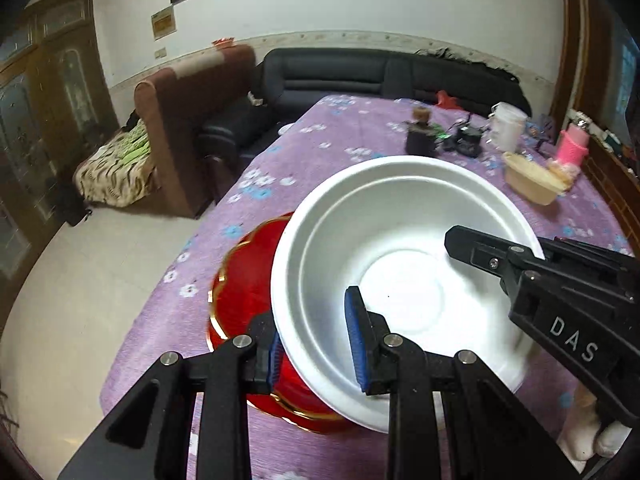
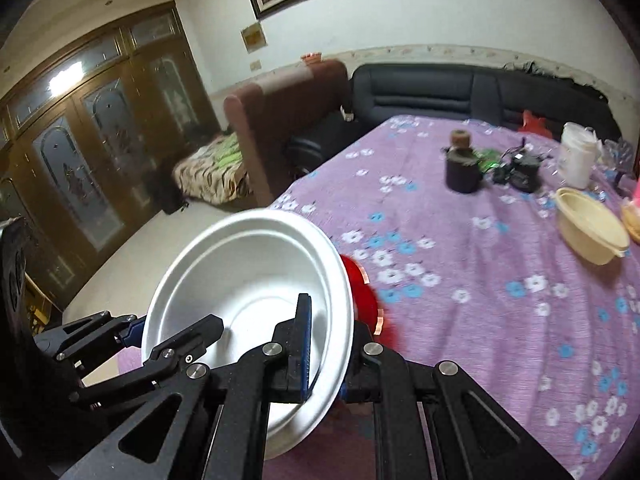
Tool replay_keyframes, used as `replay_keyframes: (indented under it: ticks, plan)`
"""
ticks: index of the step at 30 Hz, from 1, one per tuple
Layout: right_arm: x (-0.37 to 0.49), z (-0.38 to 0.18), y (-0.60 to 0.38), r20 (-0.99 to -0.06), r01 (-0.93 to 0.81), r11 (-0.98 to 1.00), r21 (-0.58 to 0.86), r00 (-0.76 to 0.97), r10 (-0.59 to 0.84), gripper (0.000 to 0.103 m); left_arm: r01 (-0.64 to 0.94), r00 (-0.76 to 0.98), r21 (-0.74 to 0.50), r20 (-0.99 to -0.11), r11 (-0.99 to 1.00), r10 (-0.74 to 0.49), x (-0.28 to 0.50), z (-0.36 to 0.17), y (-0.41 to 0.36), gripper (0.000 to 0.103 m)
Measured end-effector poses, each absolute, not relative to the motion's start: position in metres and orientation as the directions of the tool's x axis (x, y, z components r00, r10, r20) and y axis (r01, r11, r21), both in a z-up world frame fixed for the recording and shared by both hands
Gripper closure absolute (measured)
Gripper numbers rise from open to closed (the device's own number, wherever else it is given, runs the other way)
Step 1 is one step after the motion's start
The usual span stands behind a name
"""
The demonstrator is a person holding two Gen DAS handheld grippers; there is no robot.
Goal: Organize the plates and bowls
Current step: 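Carry the white bowl onto the red plate stack and open the right tool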
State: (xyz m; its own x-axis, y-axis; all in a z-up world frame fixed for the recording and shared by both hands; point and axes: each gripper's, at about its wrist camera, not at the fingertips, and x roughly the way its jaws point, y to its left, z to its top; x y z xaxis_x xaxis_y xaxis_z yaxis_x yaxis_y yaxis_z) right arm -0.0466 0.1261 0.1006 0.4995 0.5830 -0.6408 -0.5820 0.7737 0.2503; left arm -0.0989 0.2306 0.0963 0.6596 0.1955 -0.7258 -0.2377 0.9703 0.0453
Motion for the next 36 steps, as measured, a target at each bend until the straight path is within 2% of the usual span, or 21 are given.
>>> replay_keyframes:
  ticks: [9,14,25,27,29,32,36]
  plan:
    - [-0.024,0.074,0.153,-0.700,-0.564,0.788,0.247,0.459,0.547,0.091,-0.258,0.615,0.065,-0.758,0.964,0.216,-0.078,0.074,0.250,0.077]
    - [-0.015,0.065,0.156,-0.712,-0.553,0.796,0.246,0.453,0.536,0.091,-0.261,0.626,0.103,-0.739,0.960,0.249,-0.076,0.073,0.245,0.074]
    - [-0.024,0.062,0.161,-0.698,-0.580,0.784,0.223,0.466,0.543,0.087,-0.327,0.669,0.141,-0.664,0.934,0.334,-0.098,0.096,0.249,0.035]
    - [-0.029,0.066,0.162,-0.684,-0.584,0.786,0.204,0.489,0.541,0.081,-0.336,0.673,0.149,-0.653,0.930,0.348,-0.103,0.099,0.251,0.034]
    - [-0.033,0.070,0.161,-0.670,-0.586,0.790,0.180,0.515,0.534,0.066,-0.349,0.674,0.146,-0.647,0.926,0.356,-0.108,0.102,0.254,0.033]
    - [-0.038,0.075,0.158,-0.650,-0.586,0.791,0.177,0.534,0.541,0.052,-0.367,0.679,0.143,-0.633,0.919,0.370,-0.116,0.108,0.256,0.031]
    - [-0.045,0.084,0.150,-0.621,-0.587,0.786,0.194,0.546,0.562,0.049,-0.389,0.694,0.149,-0.602,0.909,0.396,-0.129,0.117,0.253,0.024]
